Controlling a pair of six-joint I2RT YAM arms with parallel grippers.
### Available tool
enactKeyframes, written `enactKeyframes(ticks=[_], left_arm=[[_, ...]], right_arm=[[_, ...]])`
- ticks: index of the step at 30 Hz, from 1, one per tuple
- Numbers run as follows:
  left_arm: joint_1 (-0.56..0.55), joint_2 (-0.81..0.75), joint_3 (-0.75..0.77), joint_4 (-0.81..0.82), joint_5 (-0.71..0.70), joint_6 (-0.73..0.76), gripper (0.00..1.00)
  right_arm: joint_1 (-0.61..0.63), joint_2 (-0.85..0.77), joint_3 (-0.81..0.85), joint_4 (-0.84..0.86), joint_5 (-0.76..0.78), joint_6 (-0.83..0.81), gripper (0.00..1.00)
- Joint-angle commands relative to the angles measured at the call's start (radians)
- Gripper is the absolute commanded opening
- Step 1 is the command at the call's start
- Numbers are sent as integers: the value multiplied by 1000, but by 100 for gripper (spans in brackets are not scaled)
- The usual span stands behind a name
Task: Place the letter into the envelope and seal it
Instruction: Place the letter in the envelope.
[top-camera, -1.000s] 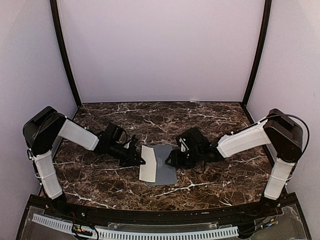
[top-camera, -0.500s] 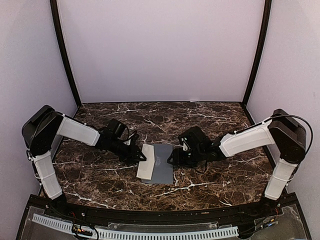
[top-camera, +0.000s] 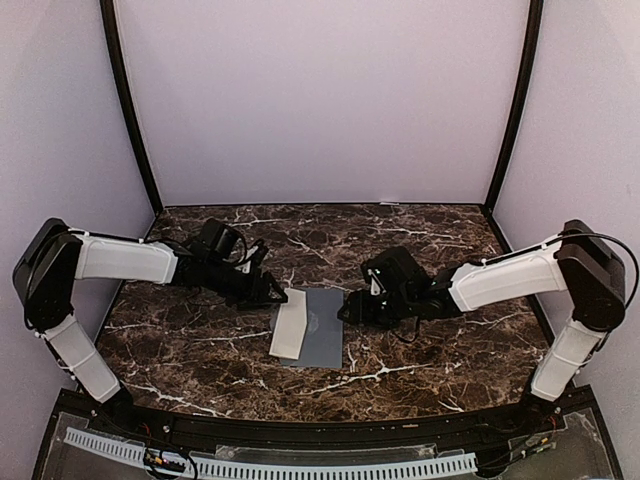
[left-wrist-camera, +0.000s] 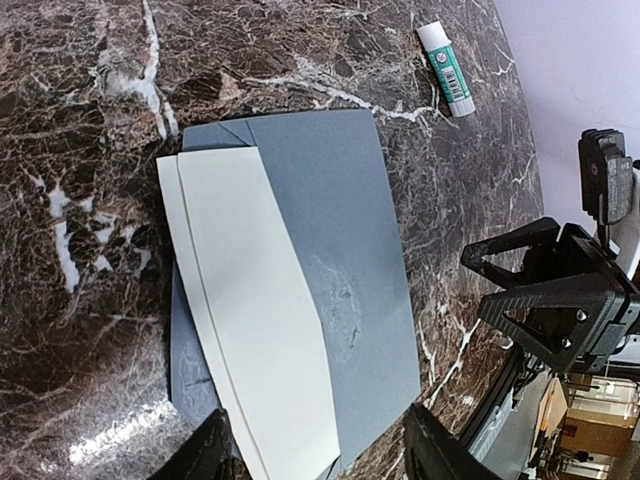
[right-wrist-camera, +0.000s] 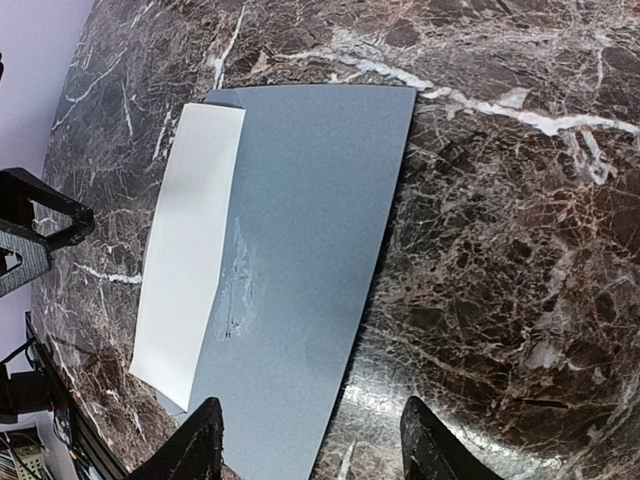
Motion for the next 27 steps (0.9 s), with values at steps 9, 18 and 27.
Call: enactKeyframes(ticks=[9, 18, 27], left_arm=[[-20, 33, 0, -44, 14, 14, 52], [-30, 98, 8, -27, 17, 9, 49], [-37, 120, 7, -21, 18, 6, 49]], right_arm=[[2, 50, -14, 81, -34, 27, 57], [3, 83, -9, 100, -56, 36, 57], [3, 101, -5, 112, -67, 39, 57]])
